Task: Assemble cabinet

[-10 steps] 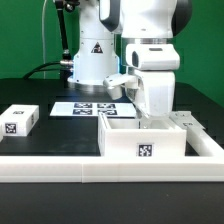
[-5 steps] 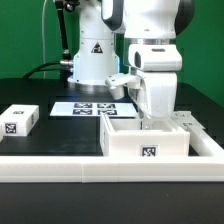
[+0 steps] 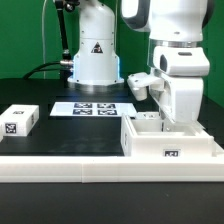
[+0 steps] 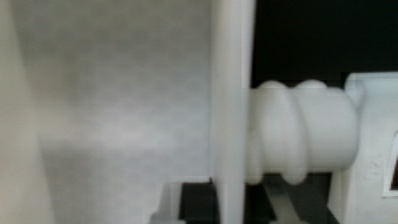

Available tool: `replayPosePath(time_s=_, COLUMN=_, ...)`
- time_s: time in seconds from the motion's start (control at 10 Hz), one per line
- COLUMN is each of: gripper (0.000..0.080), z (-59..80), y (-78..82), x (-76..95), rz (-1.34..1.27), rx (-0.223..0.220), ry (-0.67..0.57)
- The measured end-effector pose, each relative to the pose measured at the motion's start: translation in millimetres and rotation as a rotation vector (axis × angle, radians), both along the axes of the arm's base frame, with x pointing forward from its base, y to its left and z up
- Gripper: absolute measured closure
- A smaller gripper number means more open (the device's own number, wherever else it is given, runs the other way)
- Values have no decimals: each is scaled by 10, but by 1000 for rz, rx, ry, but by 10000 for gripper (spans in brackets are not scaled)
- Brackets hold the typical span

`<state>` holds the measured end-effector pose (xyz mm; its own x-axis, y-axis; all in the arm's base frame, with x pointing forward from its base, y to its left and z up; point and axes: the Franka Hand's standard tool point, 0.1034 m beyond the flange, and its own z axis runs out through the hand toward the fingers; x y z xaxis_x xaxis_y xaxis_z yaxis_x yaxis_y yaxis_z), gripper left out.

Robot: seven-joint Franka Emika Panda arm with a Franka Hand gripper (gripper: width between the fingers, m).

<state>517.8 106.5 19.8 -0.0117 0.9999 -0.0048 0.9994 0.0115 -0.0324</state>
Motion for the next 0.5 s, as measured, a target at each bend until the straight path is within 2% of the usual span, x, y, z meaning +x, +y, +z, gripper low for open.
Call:
replayPosePath(time_s=0.4, gripper=763, z=-1, y=-7, x=-4, rz=-8, rx=0, ry=-1)
replayPosePath(time_s=0.5, gripper=552, z=-2, y=-11, x=-4, rz=-9, rx=0, ry=-1)
